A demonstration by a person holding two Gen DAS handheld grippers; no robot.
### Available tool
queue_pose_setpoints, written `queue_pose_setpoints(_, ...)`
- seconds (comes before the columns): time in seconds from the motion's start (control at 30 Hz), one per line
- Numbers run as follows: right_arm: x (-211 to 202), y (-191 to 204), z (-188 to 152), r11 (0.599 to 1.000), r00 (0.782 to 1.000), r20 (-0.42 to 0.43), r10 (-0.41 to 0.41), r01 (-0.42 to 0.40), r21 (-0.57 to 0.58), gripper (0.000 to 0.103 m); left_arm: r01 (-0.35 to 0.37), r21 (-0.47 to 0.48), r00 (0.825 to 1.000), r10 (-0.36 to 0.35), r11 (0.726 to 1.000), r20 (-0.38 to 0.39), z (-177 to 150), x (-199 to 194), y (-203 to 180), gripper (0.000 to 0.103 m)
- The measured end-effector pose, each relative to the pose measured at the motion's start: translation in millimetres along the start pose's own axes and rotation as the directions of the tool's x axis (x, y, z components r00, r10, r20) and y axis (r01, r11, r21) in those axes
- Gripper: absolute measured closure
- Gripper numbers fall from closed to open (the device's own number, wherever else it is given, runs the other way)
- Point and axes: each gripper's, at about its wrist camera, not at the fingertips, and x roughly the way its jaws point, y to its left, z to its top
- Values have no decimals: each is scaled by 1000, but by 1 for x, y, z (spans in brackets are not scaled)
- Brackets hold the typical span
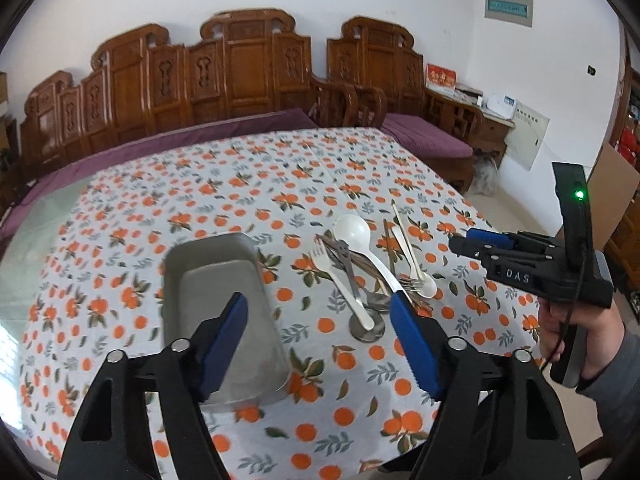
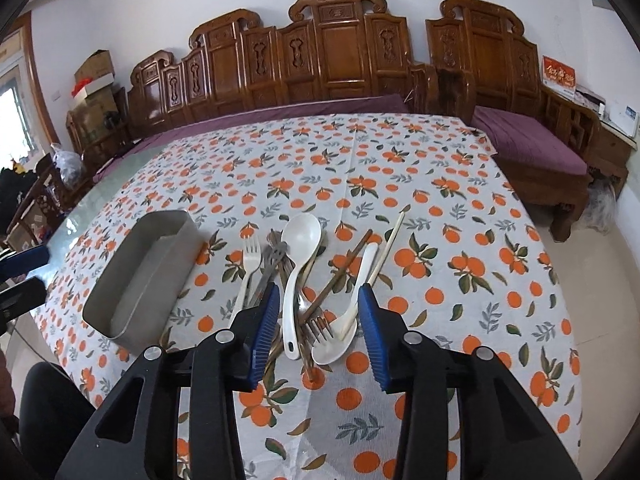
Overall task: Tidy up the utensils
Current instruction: 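Move both tools toward the utensil pile beside the grey tray, then grasp the white plastic fork from the pile with the left tool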
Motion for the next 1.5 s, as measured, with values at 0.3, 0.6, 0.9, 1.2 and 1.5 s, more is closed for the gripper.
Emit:
queue_pose_setpoints(0.3,20,-15,-5,998,999,-35,41,-40,41,61,16,-14,992,-17,1000,-128,9,81,-22,61)
queue_pose_setpoints(0.6,26,-23,-9,998,998,-48,34,-31,57,61,7,-57,965,-21,998,-260,6,155,-26,68)
queue_pose_setpoints(0.9,25,-12,-6,998,998,-42,53,-51,33,61,9,-111,947,-44,994,-318,3,190,-19,89)
queue_pose_setpoints(1.2,38,-7,-12,999,996,-69,47,-46,12,61,32,-107,948,-64,994,-312,1,173,-11,103)
queue_pose_setpoints(1.5,49,4,-12,998,995,-80,56,-56,2,61,33,-131,950,-72,991,-303,6,172,-6,97)
